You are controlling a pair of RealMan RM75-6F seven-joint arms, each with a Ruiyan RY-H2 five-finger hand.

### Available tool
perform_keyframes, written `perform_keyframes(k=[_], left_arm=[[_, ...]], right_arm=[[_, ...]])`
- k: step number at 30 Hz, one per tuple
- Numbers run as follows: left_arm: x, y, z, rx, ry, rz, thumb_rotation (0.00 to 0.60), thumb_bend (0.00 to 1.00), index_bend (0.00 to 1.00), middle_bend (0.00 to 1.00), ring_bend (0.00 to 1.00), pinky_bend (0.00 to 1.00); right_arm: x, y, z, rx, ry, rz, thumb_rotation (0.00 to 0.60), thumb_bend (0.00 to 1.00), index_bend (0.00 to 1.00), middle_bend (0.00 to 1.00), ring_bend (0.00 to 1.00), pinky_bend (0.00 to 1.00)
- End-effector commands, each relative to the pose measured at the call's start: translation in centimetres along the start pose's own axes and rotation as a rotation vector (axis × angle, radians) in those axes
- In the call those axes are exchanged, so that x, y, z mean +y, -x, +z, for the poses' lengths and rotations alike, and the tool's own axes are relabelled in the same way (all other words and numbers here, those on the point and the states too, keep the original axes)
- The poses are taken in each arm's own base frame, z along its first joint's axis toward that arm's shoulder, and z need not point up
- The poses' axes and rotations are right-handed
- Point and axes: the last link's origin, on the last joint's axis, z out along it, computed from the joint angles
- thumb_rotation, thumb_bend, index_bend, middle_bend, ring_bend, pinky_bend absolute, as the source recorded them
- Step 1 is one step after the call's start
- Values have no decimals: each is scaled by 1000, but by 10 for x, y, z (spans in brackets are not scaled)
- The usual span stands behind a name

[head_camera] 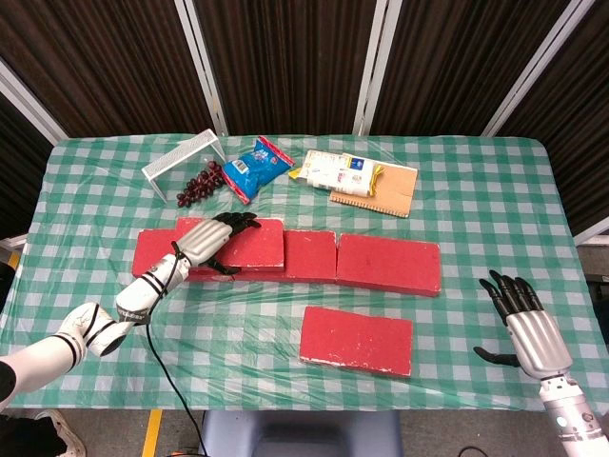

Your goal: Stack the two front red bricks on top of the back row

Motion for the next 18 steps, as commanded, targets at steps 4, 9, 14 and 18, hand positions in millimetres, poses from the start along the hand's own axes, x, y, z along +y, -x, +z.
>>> perform_keyframes(k=[4,9,14,18], left_arm=[[0,2,3,-1,-11,-3,600,295,235,475,484,684],[2,3,1,-3,1,-5,600,296,235,473,484,681],[5,6,0,-11,12,-4,600,294,234,468,474,653],[5,9,0,-15,5,-10,600,294,234,463,450,597]], right_arm=[[0,-1,0,2,0,3,600,110,0,0,0,0],[1,-1,0,3,1,4,600,110,0,0,0,0],[0,0,0,-3,-3,3,600,111,0,0,0,0],[0,-1,0,-1,-3,5,600,111,0,0,0,0]])
